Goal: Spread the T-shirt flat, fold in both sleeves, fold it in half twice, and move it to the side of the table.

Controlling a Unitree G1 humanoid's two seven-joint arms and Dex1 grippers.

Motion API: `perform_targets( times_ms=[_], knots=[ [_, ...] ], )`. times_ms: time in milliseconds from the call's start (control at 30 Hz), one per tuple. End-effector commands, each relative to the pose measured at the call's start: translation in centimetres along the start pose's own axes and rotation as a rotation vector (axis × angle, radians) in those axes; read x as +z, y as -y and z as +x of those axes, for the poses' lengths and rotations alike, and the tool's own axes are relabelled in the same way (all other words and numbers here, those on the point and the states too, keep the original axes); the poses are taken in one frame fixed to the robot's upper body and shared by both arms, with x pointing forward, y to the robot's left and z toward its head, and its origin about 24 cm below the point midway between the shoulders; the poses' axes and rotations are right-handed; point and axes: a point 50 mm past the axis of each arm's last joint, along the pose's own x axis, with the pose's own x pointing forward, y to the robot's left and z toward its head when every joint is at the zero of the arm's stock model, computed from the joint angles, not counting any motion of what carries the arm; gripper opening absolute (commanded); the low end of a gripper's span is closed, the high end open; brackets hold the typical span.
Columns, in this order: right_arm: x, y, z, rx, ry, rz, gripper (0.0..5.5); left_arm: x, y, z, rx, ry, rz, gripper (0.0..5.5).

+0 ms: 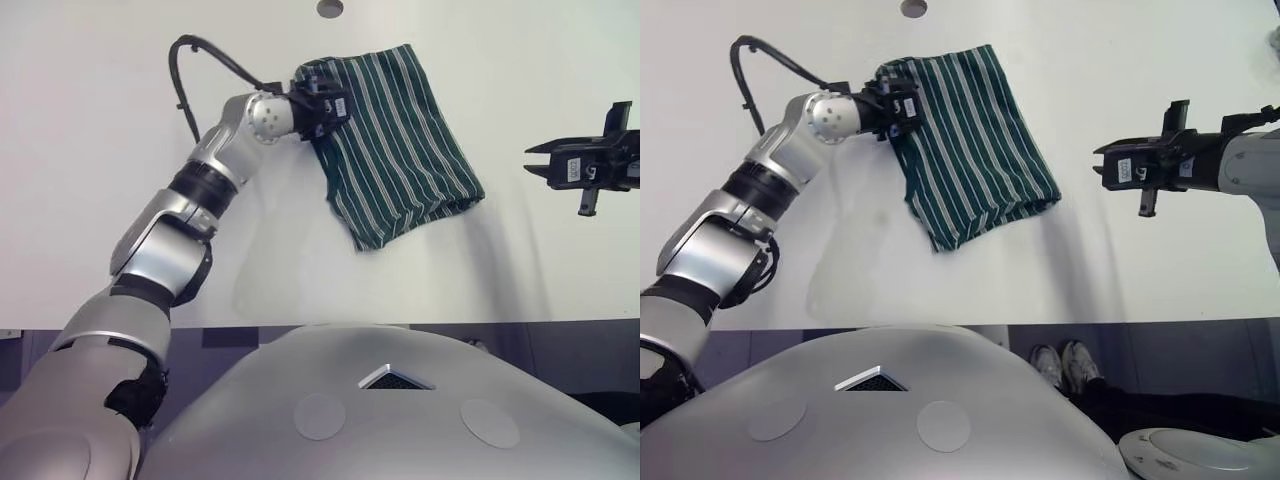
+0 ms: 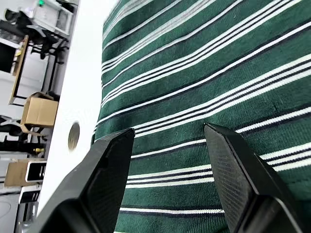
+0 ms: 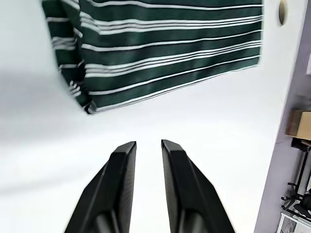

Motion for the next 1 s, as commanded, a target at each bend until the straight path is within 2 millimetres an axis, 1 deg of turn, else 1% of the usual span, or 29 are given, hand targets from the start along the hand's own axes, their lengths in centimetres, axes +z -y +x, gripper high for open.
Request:
perform_targets(
  times_ms=[33, 67, 100, 133, 167, 200, 233, 267, 300, 333, 367, 433, 533, 600, 700, 800, 867, 933, 1000],
  knots=[
    [-0.8, 1.4, 2.1, -0.25, 0.133, -0.029, 0.94, 3.2, -4.0, -3.7, 0.342, 0.313, -0.098, 2.63],
    [-2.2, 0.6, 3.2, -0.277, 0.123, -0.078, 0.94, 4.7, -5.2, -6.2, 0.453, 0.446, -0.147, 2.63],
    [-3.4, -0.6, 4.1, -0.27, 0.117, -0.128, 1.15, 5.3, -5.4, -8.6, 0.519, 0.529, -0.187, 2.66],
    [-4.5, -2.0, 4.7, -0.247, 0.118, -0.183, 1.38, 5.1, -4.1, -10.5, 0.516, 0.552, -0.205, 2.84],
    [-5.3, -3.3, 4.9, -0.235, 0.128, -0.223, 1.51, 5.0, -2.4, -11.6, 0.463, 0.554, -0.199, 2.94],
    [-5.8, -4.1, 4.8, -0.25, 0.152, -0.254, 1.76, 4.5, 0.6, -12.0, 0.335, 0.529, -0.194, 3.19],
    [-6.2, -4.8, 4.5, -0.279, 0.184, -0.273, 1.95, 4.0, 3.8, -12.4, 0.181, 0.504, -0.184, 3.32],
    [-6.5, -5.1, 4.2, -0.316, 0.219, -0.302, 2.28, 3.3, 6.8, -12.8, 0.038, 0.476, -0.157, 3.65],
    [-6.7, -5.3, 3.9, -0.335, 0.249, -0.33, 2.34, 2.6, 9.2, -13.1, -0.059, 0.445, -0.139, 3.88],
    [-7.0, -5.6, 3.8, -0.323, 0.257, -0.355, 2.34, 1.9, 10.7, -13.1, -0.113, 0.403, -0.094, 4.04],
    [-7.3, -6.0, 3.9, -0.3, 0.256, -0.375, 2.34, 1.4, 11.6, -12.9, -0.137, 0.371, -0.048, 4.23],
    [-7.8, -7.1, 4.6, -0.23, 0.239, -0.414, 2.34, 1.0, 12.8, -12.3, -0.163, 0.328, 0.02, 4.41],
    [-7.6, -10.0, 6.4, -0.114, 0.27, -0.469, 2.34, 0.9, 14.3, -11.8, -0.217, 0.334, 0.081, 4.41],
    [-7.4, -11.1, 7.5, -0.094, 0.285, -0.507, 2.34, 0.9, 14.8, -11.3, -0.239, 0.344, 0.107, 4.41],
    [-7.1, -11.4, 8.7, -0.104, 0.308, -0.545, 2.34, 1.3, 15.3, -10.5, -0.265, 0.384, 0.195, 4.41],
    [-6.9, -11.2, 9.4, -0.089, 0.325, -0.571, 2.34, 2.6, 15.2, -8.5, -0.262, 0.413, 0.253, 4.41],
    [-6.7, -11.3, 9.7, -0.08, 0.357, -0.579, 2.34, 3.1, 15.1, -7.5, -0.251, 0.418, 0.279, 4.41],
    [-6.3, -11.3, 9.8, -0.079, 0.392, -0.58, 2.34, 2.7, 15.1, -6.9, -0.242, 0.401, 0.296, 4.41],
    [-6.0, -11.1, 9.9, -0.09, 0.417, -0.581, 2.34, 1.8, 15.1, -6.5, -0.224, 0.347, 0.307, 4.41]
  ],
)
